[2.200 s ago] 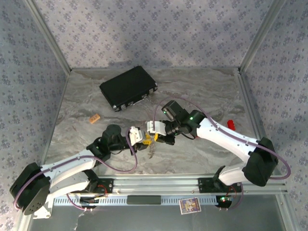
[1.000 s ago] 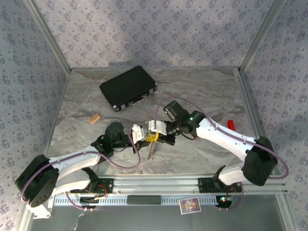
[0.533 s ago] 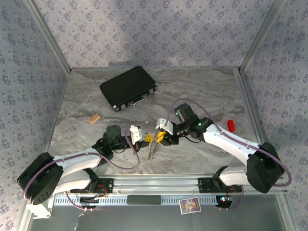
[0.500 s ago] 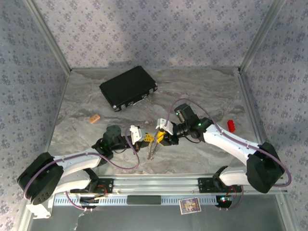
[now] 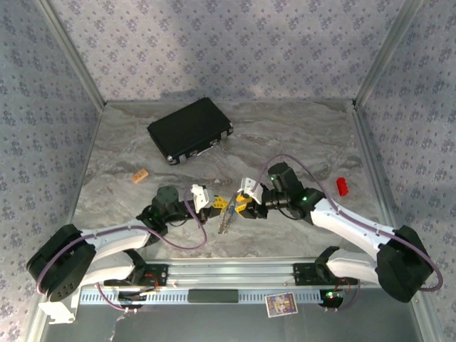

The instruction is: Put the keys on the keyring

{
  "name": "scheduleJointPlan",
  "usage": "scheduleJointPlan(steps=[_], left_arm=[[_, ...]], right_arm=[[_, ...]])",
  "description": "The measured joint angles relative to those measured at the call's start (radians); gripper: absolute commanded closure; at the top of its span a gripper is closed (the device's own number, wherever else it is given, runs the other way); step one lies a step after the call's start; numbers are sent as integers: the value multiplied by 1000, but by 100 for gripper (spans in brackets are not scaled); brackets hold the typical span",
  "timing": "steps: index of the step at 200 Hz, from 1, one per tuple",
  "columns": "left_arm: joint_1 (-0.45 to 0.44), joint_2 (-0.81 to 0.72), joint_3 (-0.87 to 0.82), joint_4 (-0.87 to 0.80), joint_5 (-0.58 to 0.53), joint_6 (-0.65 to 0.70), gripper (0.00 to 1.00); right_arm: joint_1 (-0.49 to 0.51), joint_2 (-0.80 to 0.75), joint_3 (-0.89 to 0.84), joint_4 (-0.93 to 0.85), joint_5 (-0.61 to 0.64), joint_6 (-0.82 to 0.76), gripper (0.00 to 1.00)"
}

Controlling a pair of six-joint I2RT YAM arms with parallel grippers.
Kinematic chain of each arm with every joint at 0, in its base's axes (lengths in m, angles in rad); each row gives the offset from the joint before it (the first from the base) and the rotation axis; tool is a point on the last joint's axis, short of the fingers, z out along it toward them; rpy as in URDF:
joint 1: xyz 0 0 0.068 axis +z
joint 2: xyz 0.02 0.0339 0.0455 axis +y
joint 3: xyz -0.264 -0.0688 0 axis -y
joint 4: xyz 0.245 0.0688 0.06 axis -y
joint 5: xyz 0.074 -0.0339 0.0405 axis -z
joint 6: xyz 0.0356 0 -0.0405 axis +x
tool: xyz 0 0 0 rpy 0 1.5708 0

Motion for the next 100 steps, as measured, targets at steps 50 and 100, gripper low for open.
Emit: scheduleJointPlan(steps=[50, 100], left_arm=[[0, -11, -6, -3, 0, 0, 100], [0, -33, -9, -8, 0, 0, 100]], right_arm=[[21, 69, -40, 110, 40, 44, 61], [30, 135, -41, 198, 28, 79, 60]])
